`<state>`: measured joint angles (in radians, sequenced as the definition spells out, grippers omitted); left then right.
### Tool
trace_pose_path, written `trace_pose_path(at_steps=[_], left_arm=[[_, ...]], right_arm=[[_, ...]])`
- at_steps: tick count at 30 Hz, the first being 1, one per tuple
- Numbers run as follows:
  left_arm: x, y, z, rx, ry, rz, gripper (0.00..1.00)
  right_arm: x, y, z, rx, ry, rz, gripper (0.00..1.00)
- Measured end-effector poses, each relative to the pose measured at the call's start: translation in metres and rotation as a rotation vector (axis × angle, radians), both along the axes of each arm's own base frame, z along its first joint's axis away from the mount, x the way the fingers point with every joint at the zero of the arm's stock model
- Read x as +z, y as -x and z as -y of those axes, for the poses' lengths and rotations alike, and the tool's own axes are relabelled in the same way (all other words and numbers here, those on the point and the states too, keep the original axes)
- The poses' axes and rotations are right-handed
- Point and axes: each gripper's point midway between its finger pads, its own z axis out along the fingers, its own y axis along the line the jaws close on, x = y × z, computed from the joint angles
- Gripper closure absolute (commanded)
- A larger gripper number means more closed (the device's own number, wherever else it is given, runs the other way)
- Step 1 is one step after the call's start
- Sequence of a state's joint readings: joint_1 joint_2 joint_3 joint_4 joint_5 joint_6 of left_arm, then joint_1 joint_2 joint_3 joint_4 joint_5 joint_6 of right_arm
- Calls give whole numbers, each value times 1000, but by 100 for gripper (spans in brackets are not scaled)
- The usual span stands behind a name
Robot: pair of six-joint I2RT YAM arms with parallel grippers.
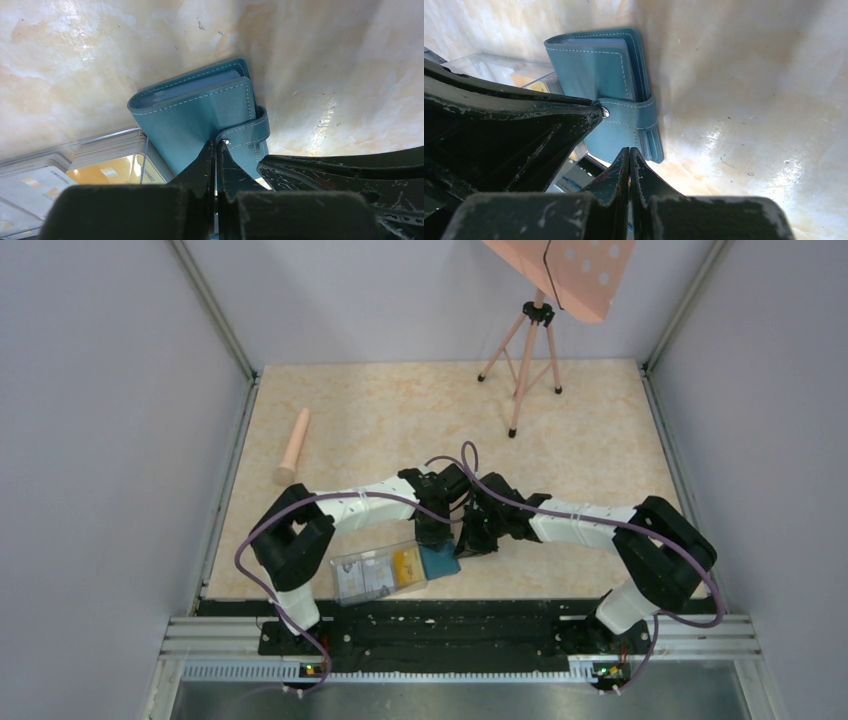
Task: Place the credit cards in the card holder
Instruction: Close the card holder at the center of the board.
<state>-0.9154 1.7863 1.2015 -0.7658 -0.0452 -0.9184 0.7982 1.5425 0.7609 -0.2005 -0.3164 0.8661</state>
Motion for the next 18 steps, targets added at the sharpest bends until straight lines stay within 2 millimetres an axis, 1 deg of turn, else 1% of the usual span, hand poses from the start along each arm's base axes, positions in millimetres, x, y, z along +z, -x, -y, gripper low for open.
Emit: trace_pose_path(at_steps=[9,18], left_arm=[[2,-1,1,5,12,3,100],[0,2,0,15,25,0,100]], right_arm=[[2,-4,-6,0,-24,17,100],[1,-2,-10,6,-31,11,100]])
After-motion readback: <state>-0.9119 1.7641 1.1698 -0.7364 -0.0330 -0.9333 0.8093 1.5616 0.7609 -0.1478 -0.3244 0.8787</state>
